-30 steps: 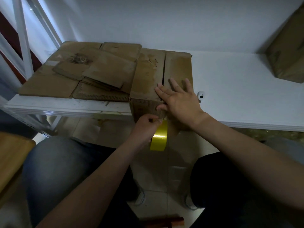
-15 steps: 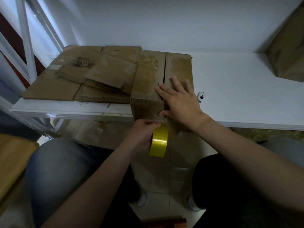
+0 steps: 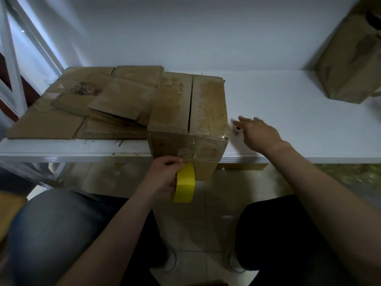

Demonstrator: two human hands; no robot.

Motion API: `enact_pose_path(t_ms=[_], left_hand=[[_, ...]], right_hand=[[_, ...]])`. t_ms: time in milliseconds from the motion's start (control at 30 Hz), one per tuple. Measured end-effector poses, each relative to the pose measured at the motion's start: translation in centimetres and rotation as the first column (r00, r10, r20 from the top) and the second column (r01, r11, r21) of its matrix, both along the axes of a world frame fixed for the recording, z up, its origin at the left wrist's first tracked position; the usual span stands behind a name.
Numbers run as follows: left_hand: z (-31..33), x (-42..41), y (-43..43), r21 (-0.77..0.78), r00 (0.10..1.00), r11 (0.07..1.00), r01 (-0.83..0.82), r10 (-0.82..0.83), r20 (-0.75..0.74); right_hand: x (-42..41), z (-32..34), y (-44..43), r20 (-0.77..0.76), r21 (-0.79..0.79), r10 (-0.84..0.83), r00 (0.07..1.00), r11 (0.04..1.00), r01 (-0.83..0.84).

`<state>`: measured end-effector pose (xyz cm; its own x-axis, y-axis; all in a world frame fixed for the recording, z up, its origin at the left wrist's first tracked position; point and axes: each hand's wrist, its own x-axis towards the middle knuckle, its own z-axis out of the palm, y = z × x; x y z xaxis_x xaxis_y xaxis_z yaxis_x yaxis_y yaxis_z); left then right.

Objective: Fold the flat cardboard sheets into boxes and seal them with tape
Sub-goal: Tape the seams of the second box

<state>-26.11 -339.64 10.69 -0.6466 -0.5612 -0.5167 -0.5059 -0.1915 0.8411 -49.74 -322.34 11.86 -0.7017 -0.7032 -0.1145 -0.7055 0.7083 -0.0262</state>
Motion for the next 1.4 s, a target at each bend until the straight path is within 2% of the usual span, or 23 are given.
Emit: enact_pose_path(t_ms=[133, 267, 467, 567, 667, 733, 767, 833, 867, 900, 933, 967, 1033, 1100, 1167, 1267, 1400], left_hand=[[0.2, -0.1, 0.1, -0.041, 1.0, 0.999, 0.0, 0.001, 0.023], [0.4, 0.0, 0.2, -0.04, 1.0, 0.999, 0.004, -0.003, 0.028], [0.9, 0.0, 0.8, -0.029, 1.0, 1.0, 0.005, -0.004, 0.015], [0.7, 0.0, 0.9, -0.039, 1.0, 0.999, 0.007, -0.007, 0.014], [0.6, 0.2, 1.1, -0.015, 1.0, 1.0, -0.015, 0.015, 0.012], [0.6, 0.3, 1.2, 0.004, 1.0, 1.0, -0.007, 0.007, 0.012], [0.6, 0.4, 1.2, 0.011, 1.0, 1.0, -0.006, 0.006, 0.01], [0.4, 0.6, 1.1, 0.015, 1.0, 1.0, -0.017, 0.017, 0.001], [0.2, 0.7, 1.0, 0.006, 1.0, 1.0, -0.026, 0.026, -0.004], [-0.1, 0.7, 1.0, -0.018, 0.999, 0.999, -0.033, 0.033, -0.011], [-0.3, 0.7, 0.9, -0.051, 0.999, 0.998, -0.041, 0.04, -0.02], [-0.5, 0.6, 0.8, -0.082, 0.999, 0.996, -0.047, 0.045, -0.031], [-0.8, 0.5, 0.7, -0.117, 0.998, 0.991, -0.058, 0.054, -0.043], [-1.0, 0.4, 0.7, -0.114, 0.996, 0.991, -0.076, 0.07, -0.051], [-1.1, 0.2, 0.6, -0.122, 0.996, 0.989, -0.086, 0.081, -0.045], [-1.5, 0.3, 0.4, -0.12, 0.997, 0.99, -0.078, 0.074, -0.038], [-1.8, 0.3, 0.5, -0.115, 0.997, 0.991, -0.07, 0.068, -0.024]], right_hand=[[-1.9, -1.6, -0.7, 0.039, 0.043, 0.038, 0.999, 0.998, -0.039], [-3.6, -3.2, -0.7, -0.055, -0.029, 0.041, 0.998, 0.999, -0.042], [-4.7, -3.6, -0.3, -0.011, -0.086, -0.163, 0.987, 0.983, 0.162], [-4.3, -3.8, 0.7, 0.122, -0.174, -0.366, 0.922, 0.907, 0.383], [-3.0, -3.6, 1.1, 0.286, -0.264, -0.399, 0.871, 0.841, 0.472], [-1.7, -2.8, 1.1, 0.405, -0.416, -0.339, 0.849, 0.759, 0.501], [-0.8, -2.0, 1.0, 0.488, -0.517, -0.278, 0.828, 0.672, 0.53], [1.5, 0.4, 0.7, 0.622, -0.682, -0.101, 0.777, 0.417, 0.601], [2.8, 1.7, 0.5, 0.637, -0.733, -0.012, 0.771, 0.299, 0.611], [4.2, 3.0, 0.3, 0.615, -0.775, 0.055, 0.787, 0.226, 0.59], [5.6, 4.0, 0.1, 0.562, -0.819, 0.098, 0.822, 0.21, 0.534], [6.9, 4.8, -0.2, 0.482, -0.864, 0.136, 0.866, 0.242, 0.442], [9.3, 5.3, -0.7, 0.257, -0.902, 0.231, 0.938, 0.406, 0.147], [10.7, 4.5, -1.4, 0.03, -0.819, 0.336, 0.942, 0.548, -0.169], [11.3, 3.2, -2.3, -0.09, -0.7, 0.408, 0.908, 0.623, -0.349], [11.7, 1.6, -3.3, -0.16, -0.602, 0.438, 0.884, 0.667, -0.439], [11.9, 0.8, -4.3, -0.221, -0.605, 0.414, 0.883, 0.652, -0.457]])
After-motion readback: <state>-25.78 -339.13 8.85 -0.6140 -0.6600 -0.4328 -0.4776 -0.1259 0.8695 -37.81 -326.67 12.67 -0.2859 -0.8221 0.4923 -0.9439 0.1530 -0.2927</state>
